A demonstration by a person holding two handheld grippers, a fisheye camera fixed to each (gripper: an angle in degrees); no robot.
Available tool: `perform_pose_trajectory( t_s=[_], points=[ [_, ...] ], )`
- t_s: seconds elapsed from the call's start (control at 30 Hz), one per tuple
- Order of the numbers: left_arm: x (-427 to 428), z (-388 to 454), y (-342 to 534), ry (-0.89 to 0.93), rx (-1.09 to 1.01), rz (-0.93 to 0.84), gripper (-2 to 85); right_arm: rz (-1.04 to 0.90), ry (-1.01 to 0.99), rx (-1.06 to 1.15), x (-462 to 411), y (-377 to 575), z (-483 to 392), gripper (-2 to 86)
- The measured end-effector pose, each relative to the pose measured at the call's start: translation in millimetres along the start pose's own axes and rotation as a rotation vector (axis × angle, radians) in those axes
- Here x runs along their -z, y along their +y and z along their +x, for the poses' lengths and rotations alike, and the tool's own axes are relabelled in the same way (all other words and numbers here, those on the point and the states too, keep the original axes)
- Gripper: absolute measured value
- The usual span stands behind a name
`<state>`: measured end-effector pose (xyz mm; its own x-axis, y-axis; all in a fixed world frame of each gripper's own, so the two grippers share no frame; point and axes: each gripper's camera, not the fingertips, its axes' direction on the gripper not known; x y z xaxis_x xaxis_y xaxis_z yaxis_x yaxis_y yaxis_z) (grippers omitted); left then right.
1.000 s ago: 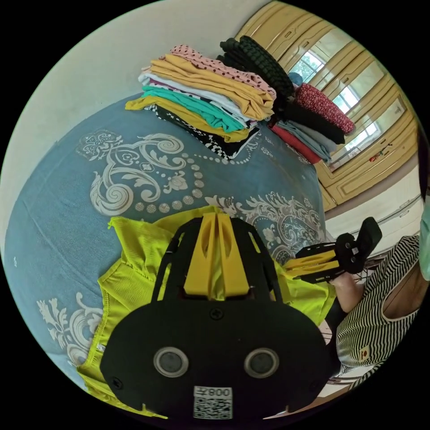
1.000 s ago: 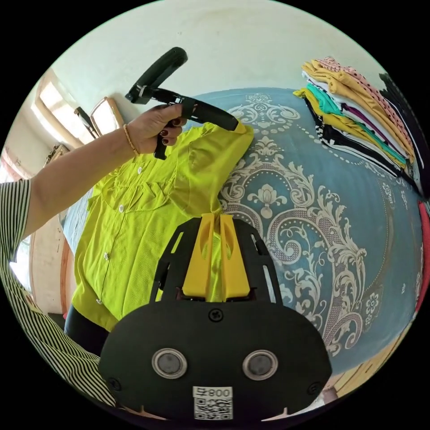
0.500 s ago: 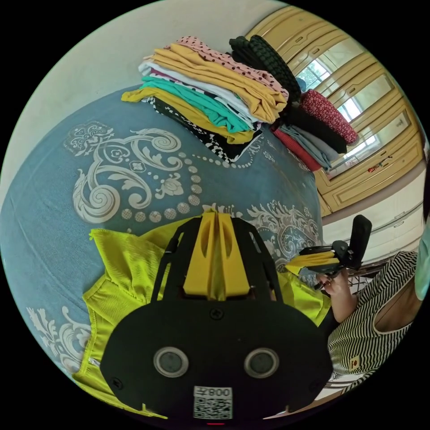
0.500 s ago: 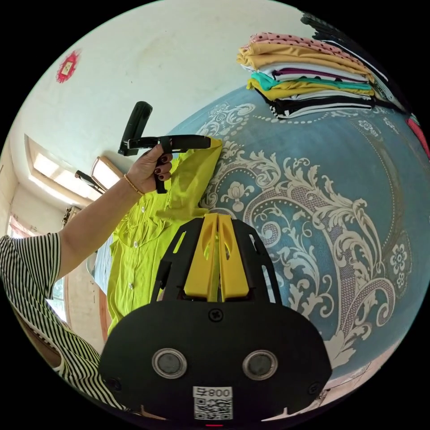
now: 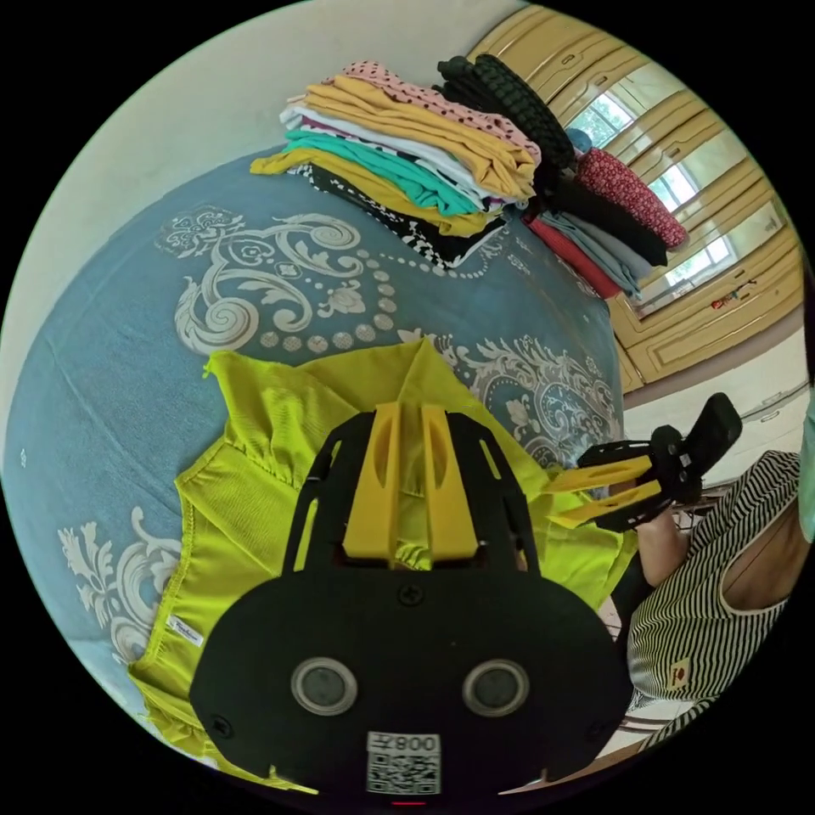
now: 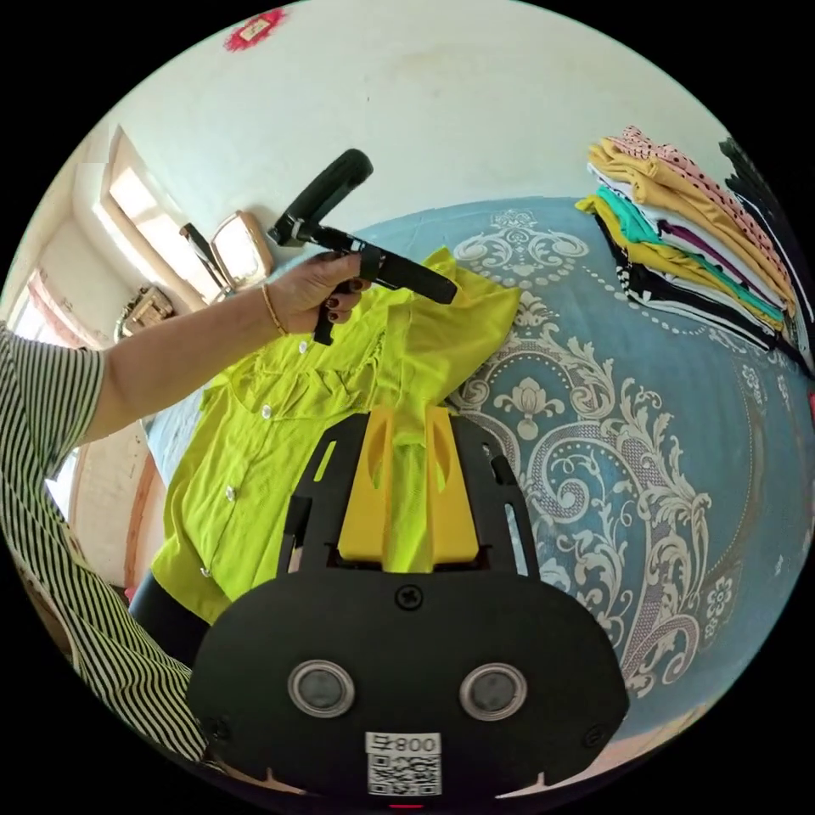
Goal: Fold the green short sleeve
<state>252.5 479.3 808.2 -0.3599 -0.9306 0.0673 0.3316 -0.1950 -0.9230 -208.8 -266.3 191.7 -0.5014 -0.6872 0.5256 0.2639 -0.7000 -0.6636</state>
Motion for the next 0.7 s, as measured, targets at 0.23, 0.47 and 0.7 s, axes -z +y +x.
perform_pose_trajectory(
  t_s=[0.23, 0.47, 0.7],
  points=[
    [-11, 16, 25, -0.013, -0.010, 0.067, 0.8, -0.111, 0.121, -0.095, -11, -24, 13, 0.6],
    [-19, 26, 78, -0.064, 0.002, 0.088, 1.5, -0.071, 0.084, -0.128, 5, -45, 21, 0.1],
    [7, 60, 199, 0.014, 0.002, 0.237, 0.9, -0.051, 0.052, -0.112, 23, -74, 22, 0.1]
  ],
)
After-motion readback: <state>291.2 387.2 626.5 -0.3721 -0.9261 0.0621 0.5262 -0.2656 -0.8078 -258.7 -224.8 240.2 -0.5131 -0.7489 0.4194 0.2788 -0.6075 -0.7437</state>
